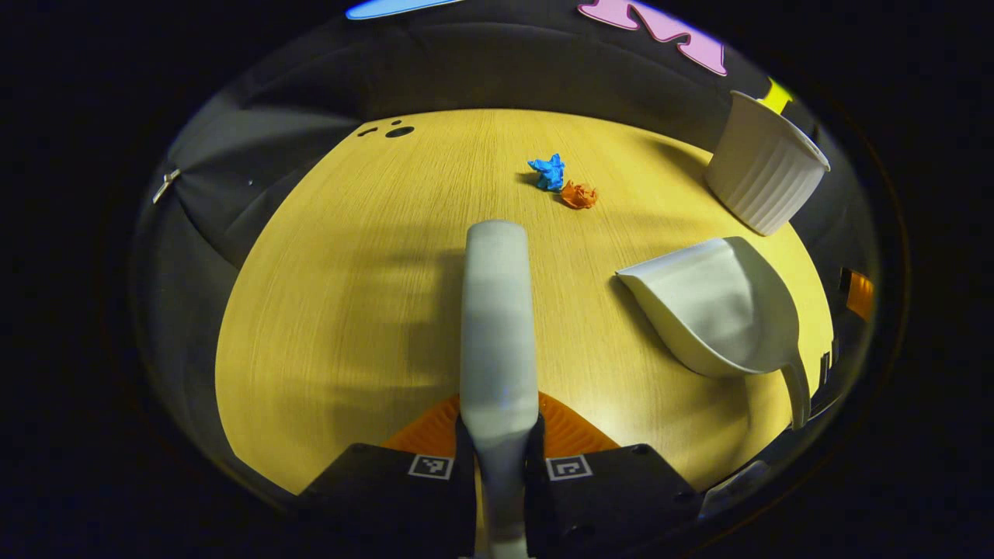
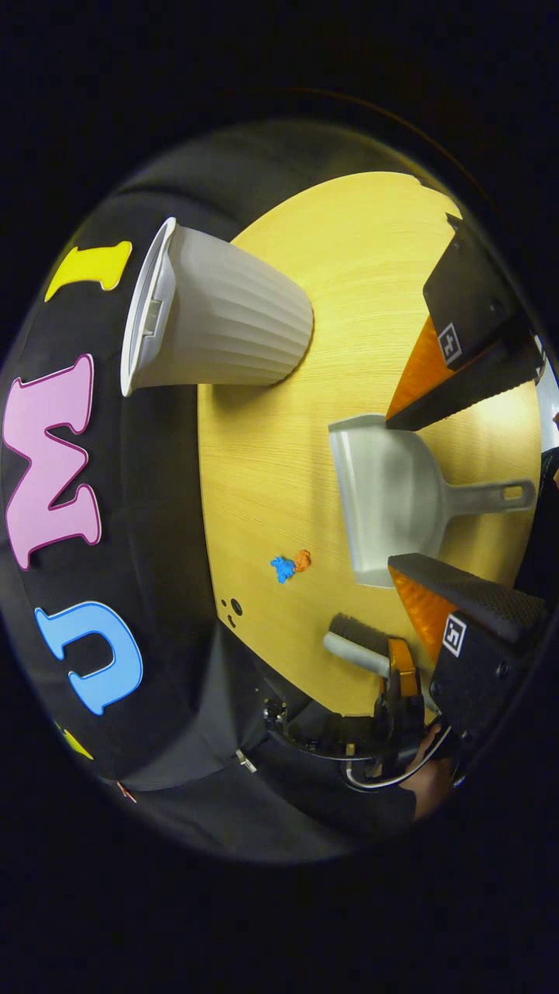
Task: Pick up the small broom and dustpan from the desktop, sweep the trash into the dustpan with the broom, and then empty the trash into the garbage bin.
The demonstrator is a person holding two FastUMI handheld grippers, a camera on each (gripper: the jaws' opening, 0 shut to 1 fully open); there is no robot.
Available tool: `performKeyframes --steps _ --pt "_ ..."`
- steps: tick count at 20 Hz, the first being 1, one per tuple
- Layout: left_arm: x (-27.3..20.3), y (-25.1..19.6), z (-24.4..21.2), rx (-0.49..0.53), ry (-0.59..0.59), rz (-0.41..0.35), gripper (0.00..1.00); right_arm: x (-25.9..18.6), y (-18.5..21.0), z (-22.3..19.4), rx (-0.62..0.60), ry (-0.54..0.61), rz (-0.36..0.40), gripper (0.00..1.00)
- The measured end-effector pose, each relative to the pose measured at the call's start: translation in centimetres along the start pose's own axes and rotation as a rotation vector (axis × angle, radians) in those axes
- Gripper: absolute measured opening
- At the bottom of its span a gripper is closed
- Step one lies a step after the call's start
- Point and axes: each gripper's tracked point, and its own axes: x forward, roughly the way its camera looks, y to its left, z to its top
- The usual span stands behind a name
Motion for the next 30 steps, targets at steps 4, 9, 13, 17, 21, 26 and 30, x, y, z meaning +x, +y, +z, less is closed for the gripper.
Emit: performKeyframes --steps 4,9,13,17,21,26,30 --pt "-1.7 -0.2 0.5 0.017 -0.061 -0.038 0.29 0.5 -0.2 -2.6 0.040 0.088 -0.016 0.99" --pt "-4.6 0.2 1.0 0.006 -0.126 -0.064 0.29 1.6 -0.6 -5.8 -0.005 0.185 -0.034 0.99" --pt "-6.3 0.5 0.8 -0.021 -0.151 -0.088 0.29 2.7 -0.5 -8.9 -0.038 0.268 -0.049 0.99" --pt "-7.3 1.5 0.2 -0.014 -0.145 -0.059 0.27 4.3 -0.9 -11.3 -0.093 0.332 -0.078 0.99" --pt "-7.8 2.7 -0.8 -0.027 -0.120 -0.031 0.27 6.0 -1.2 -12.0 -0.082 0.369 -0.111 0.99" --pt "-7.4 3.4 -0.7 -0.043 -0.099 -0.002 0.27 7.2 -1.0 -12.3 -0.124 0.362 -0.122 0.75" --pt "-6.7 2.8 -0.3 -0.067 -0.086 -0.003 0.29 7.3 -0.3 -12.3 -0.150 0.355 -0.099 0.57"
